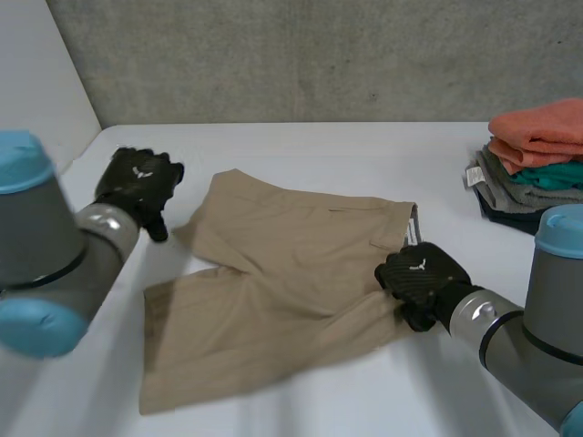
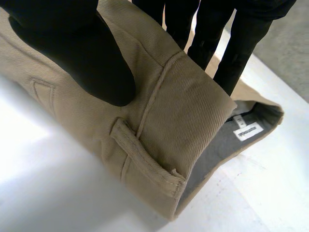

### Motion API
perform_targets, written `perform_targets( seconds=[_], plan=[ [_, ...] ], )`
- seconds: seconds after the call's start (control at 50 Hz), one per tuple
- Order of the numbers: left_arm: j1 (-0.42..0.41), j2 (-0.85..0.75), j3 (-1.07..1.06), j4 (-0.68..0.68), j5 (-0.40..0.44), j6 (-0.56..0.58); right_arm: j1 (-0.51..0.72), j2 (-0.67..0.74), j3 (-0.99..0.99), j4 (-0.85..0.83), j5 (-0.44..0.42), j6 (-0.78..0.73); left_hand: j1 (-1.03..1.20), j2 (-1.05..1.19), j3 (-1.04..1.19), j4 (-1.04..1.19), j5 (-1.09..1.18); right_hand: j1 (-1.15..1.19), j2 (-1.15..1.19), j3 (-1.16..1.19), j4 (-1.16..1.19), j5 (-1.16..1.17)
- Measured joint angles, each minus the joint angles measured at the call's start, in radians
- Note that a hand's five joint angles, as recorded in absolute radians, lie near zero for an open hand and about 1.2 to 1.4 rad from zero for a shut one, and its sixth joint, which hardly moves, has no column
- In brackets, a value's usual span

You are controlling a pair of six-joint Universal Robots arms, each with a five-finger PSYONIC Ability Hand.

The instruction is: Fold the laundry.

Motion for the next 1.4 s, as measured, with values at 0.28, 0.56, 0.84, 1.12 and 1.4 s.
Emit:
perform_targets(
  seconds=[0.28, 0.56, 0.84, 1.12, 1.4],
  plan=[
    [-0.057, 0.269, -0.385, -0.308, 0.015, -0.209, 0.000, 0.001, 0.000, -0.045, 0.006, 0.057, 0.000, 0.000, 0.000, -0.001, -0.001, 0.000, 0.000, 0.000, 0.000, 0.000],
    [-0.073, 0.153, -0.395, -0.221, -0.019, -0.198, -0.007, -0.038, 0.013, -0.012, 0.023, 0.010, 0.726, 0.782, 0.757, 0.789, 0.741, 0.000, 0.000, 0.000, 0.000, 0.000],
    [-0.173, 0.353, -0.434, -0.471, -0.035, 0.038, -0.115, -0.195, 0.080, 0.456, 0.028, -0.485, 0.726, 0.784, 0.772, 0.790, 0.741, 0.000, 0.000, 0.000, 0.000, 0.000],
    [-0.174, -0.053, 0.000, 0.024, -0.045, 0.076, -0.078, 0.060, -0.156, 0.128, 0.084, -0.287, 0.726, 0.784, 0.773, 0.794, 0.762, 0.000, 0.000, 0.000, 0.000, 0.006],
    [-0.165, -0.623, 0.642, 0.141, -0.041, 0.116, -0.033, 0.439, -0.548, -0.202, 0.224, -0.276, 0.246, 0.330, 0.325, 0.360, 0.343, -0.507, -0.559, -0.555, -0.558, -0.540]
  ],
)
